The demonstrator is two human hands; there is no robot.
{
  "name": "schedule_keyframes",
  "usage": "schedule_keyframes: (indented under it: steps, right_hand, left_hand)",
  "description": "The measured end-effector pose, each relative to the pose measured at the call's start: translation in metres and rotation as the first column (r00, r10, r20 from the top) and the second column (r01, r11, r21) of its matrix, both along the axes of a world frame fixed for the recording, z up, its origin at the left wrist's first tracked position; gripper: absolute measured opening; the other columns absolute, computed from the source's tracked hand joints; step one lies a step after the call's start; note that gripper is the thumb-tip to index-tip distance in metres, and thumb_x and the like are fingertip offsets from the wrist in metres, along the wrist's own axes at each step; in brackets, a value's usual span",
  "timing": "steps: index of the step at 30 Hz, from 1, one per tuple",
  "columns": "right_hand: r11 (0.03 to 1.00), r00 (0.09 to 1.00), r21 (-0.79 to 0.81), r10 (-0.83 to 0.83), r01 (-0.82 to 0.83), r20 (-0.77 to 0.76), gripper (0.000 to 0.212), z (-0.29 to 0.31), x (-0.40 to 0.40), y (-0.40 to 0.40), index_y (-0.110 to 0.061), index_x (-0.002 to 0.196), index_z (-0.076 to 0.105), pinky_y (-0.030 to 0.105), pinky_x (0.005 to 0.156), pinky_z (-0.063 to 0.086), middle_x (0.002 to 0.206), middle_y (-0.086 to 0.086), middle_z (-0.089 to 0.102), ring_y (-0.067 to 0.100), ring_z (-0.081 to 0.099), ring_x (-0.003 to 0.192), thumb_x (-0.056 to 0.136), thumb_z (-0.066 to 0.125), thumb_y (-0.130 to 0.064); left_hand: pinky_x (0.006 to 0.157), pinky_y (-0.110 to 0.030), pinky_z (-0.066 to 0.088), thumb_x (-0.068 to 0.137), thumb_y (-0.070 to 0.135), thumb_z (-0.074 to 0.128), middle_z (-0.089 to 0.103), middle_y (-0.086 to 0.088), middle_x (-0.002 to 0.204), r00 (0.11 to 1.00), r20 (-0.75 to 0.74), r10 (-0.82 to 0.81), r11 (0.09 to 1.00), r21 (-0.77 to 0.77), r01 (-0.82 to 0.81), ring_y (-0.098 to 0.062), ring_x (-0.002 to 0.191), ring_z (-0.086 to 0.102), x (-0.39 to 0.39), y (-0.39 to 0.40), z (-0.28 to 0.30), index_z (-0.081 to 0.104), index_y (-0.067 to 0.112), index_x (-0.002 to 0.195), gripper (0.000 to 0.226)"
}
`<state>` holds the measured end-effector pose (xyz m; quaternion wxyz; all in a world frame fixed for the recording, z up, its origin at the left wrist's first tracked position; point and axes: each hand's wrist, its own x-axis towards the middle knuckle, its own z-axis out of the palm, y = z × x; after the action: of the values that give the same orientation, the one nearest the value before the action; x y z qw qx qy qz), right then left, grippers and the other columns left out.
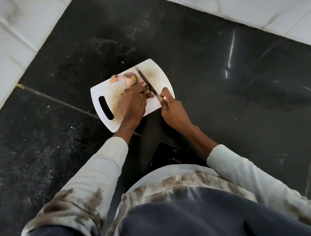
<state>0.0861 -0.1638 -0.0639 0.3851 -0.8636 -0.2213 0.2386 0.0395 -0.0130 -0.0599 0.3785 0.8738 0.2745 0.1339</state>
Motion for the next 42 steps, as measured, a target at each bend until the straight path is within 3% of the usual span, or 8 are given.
schedule_keyframes:
  steps: [8, 13, 18, 22, 29, 32, 36, 42]
  right_hand:
    - [1.000, 1.000, -0.026, -0.001, 0.001, 0.006, 0.011, 0.003, -0.002, -0.001, -0.022, 0.122, 0.037, 0.039, 0.053, 0.046, 0.079, 0.010, 0.062, 0.022, 0.058, 0.061, 0.112, 0.040, -0.020]
    - [1.000, 0.999, -0.025, -0.010, 0.011, 0.049, 0.014, 0.003, -0.008, 0.002, -0.018, 0.125, 0.036, 0.033, 0.051, 0.037, 0.080, 0.011, 0.060, 0.021, 0.054, 0.060, 0.112, 0.038, -0.019]
    - [1.000, 1.000, -0.003, 0.004, -0.004, 0.008, 0.004, 0.005, -0.006, -0.007, -0.018, 0.115, 0.037, 0.037, 0.051, 0.037, 0.071, 0.006, 0.055, 0.021, 0.049, 0.056, 0.111, 0.037, -0.017]
    - [1.000, 1.000, -0.021, 0.013, -0.013, 0.022, 0.009, 0.006, -0.005, -0.001, -0.018, 0.119, 0.037, 0.035, 0.050, 0.038, 0.071, 0.003, 0.053, 0.020, 0.051, 0.056, 0.111, 0.039, -0.016]
    - [0.999, 0.996, -0.054, 0.008, -0.003, 0.093, 0.009, -0.002, -0.013, 0.002, -0.020, 0.121, 0.035, 0.046, 0.057, 0.048, 0.082, 0.013, 0.063, 0.034, 0.062, 0.067, 0.112, 0.035, -0.023]
    - [0.998, 0.996, -0.068, -0.008, 0.015, 0.092, 0.016, -0.005, -0.014, 0.009, -0.017, 0.127, 0.036, 0.048, 0.062, 0.051, 0.090, 0.018, 0.065, 0.039, 0.063, 0.074, 0.112, 0.036, -0.023]
    - [0.992, 0.992, -0.121, -0.013, 0.029, 0.128, 0.024, -0.010, -0.015, 0.007, -0.015, 0.135, 0.036, 0.048, 0.064, 0.052, 0.097, 0.021, 0.067, 0.040, 0.063, 0.077, 0.111, 0.037, -0.022]
    - [0.981, 0.988, -0.179, -0.055, 0.080, 0.144, 0.024, -0.015, -0.026, 0.001, -0.022, 0.135, 0.035, 0.049, 0.071, 0.054, 0.097, 0.018, 0.066, 0.037, 0.064, 0.080, 0.111, 0.038, -0.026]
  left_hand:
    - [0.085, -0.046, 0.059, 0.087, 0.011, 0.074, 0.083, -0.002, 0.092, 1.000, -0.018, 0.007, 0.999, -0.053, -0.008, -0.027, 0.089, 0.075, -0.002, 0.003, -0.002, 0.086, 0.016, 0.093, 0.014]
    - [0.079, -0.043, 0.058, 0.092, 0.025, 0.072, 0.082, -0.003, 0.096, 0.996, -0.080, 0.025, 1.000, 0.005, -0.025, -0.027, 0.090, 0.074, 0.000, 0.000, 0.000, 0.085, 0.022, 0.096, 0.014]
    - [0.080, -0.040, 0.060, 0.089, 0.016, 0.075, 0.082, -0.005, 0.093, 1.000, -0.008, -0.005, 1.000, -0.031, 0.005, -0.023, 0.086, 0.075, -0.002, 0.001, -0.003, 0.085, 0.015, 0.093, 0.011]
    - [0.074, -0.019, 0.046, 0.091, 0.020, 0.075, 0.081, -0.005, 0.098, 0.998, -0.040, 0.050, 0.999, 0.021, -0.049, -0.024, 0.091, 0.072, -0.002, -0.002, -0.007, 0.084, 0.018, 0.097, 0.011]
    - [0.084, -0.042, 0.057, 0.093, 0.013, 0.071, 0.082, -0.004, 0.098, 0.999, -0.026, 0.030, 0.999, 0.014, -0.029, -0.026, 0.092, 0.074, -0.002, -0.001, -0.006, 0.084, 0.014, 0.099, 0.014]
    - [0.091, -0.045, 0.057, 0.093, 0.016, 0.073, 0.081, -0.003, 0.106, 0.998, -0.048, 0.043, 0.999, 0.007, -0.043, -0.027, 0.102, 0.072, -0.002, -0.002, -0.008, 0.085, 0.019, 0.103, 0.016]
    - [0.090, -0.041, 0.057, 0.090, 0.018, 0.075, 0.082, -0.003, 0.104, 0.998, -0.039, 0.044, 0.999, -0.001, -0.044, -0.027, 0.100, 0.072, 0.001, -0.001, -0.007, 0.085, 0.020, 0.103, 0.016]
    - [0.079, -0.017, 0.047, 0.085, 0.009, 0.078, 0.083, -0.004, 0.099, 0.992, 0.000, 0.123, 0.992, 0.024, -0.123, -0.023, 0.093, 0.074, 0.000, -0.004, -0.008, 0.084, 0.014, 0.102, 0.019]
